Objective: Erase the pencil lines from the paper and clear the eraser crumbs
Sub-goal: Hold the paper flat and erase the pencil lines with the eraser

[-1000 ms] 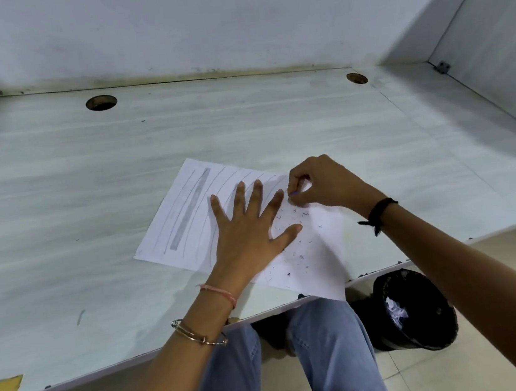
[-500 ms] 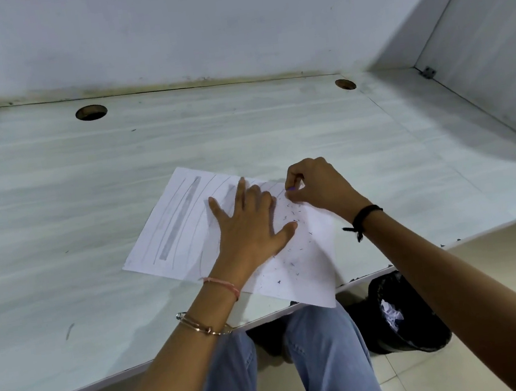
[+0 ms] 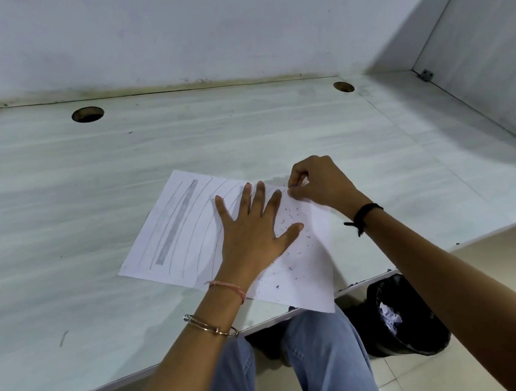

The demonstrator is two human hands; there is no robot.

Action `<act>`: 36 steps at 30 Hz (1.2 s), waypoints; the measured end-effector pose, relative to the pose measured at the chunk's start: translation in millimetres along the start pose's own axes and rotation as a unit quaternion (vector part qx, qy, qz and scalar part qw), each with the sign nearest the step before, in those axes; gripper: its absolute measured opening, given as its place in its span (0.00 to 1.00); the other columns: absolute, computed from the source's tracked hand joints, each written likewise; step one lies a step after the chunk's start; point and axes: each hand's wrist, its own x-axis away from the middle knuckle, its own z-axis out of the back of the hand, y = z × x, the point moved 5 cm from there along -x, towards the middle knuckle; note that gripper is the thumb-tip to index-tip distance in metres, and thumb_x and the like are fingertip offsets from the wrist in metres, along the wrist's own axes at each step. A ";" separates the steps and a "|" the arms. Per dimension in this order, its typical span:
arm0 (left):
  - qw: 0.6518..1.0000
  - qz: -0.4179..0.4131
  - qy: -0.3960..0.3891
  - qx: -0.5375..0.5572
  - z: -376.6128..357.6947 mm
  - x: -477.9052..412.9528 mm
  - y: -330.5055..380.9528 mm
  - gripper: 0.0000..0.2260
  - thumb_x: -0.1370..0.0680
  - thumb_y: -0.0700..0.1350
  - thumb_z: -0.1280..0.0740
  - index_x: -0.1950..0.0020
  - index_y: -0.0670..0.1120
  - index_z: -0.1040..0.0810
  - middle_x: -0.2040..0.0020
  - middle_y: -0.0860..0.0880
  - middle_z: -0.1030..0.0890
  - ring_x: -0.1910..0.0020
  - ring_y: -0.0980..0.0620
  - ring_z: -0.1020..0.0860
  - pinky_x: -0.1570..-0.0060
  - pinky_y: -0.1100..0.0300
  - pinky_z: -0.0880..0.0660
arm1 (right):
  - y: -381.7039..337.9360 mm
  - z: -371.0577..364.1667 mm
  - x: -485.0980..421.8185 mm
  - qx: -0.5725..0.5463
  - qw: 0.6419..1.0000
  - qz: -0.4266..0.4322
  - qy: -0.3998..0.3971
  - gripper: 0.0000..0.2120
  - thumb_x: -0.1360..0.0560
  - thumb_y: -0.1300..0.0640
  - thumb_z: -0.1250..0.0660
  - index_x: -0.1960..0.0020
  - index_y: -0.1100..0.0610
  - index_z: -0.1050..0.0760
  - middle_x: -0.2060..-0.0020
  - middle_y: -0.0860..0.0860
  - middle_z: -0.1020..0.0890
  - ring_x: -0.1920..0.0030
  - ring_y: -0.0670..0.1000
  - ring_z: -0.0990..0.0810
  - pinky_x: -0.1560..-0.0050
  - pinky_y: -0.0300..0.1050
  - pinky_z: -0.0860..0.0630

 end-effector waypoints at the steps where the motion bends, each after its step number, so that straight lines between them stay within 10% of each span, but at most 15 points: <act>1: 1.000 0.001 0.002 0.003 0.3 0.3 -0.1 0.43 0.32 0.73 0.70 0.20 0.55 0.54 0.19 0.48 0.56 0.21 0.47 0.59 0.31 0.28 0.63 | -2.6 -4.4 1.3 0.008 0.999 0.012 -0.029 0.03 0.33 0.65 0.27 0.63 0.59 0.19 0.66 0.50 0.18 0.69 0.41 0.25 0.68 0.28 0.32; 7: 1.000 0.000 0.003 0.000 -0.5 -0.1 0.3 0.43 0.32 0.72 0.70 0.20 0.55 0.54 0.19 0.48 0.56 0.21 0.47 0.59 0.31 0.28 0.62 | 2.3 0.7 -4.4 0.039 0.999 -0.007 -0.004 0.03 0.33 0.63 0.27 0.63 0.58 0.20 0.65 0.49 0.18 0.64 0.47 0.21 0.63 0.41 0.26; 26: 1.000 -0.003 0.010 0.015 0.1 -0.1 -0.5 0.43 0.31 0.73 0.69 0.20 0.55 0.52 0.19 0.48 0.55 0.21 0.46 0.58 0.32 0.28 0.64 | 4.7 0.2 -3.5 0.008 0.999 -0.003 -0.042 0.02 0.33 0.62 0.26 0.62 0.57 0.18 0.66 0.48 0.18 0.68 0.40 0.25 0.68 0.29 0.31; 36: 1.000 0.000 -0.002 0.019 0.8 0.7 -0.1 0.40 0.29 0.73 0.65 0.20 0.55 0.54 0.19 0.48 0.57 0.21 0.47 0.60 0.31 0.29 0.64 | 22.5 13.3 -11.2 0.042 0.998 -0.049 0.015 0.01 0.33 0.63 0.28 0.61 0.59 0.19 0.63 0.49 0.18 0.62 0.47 0.21 0.61 0.42 0.26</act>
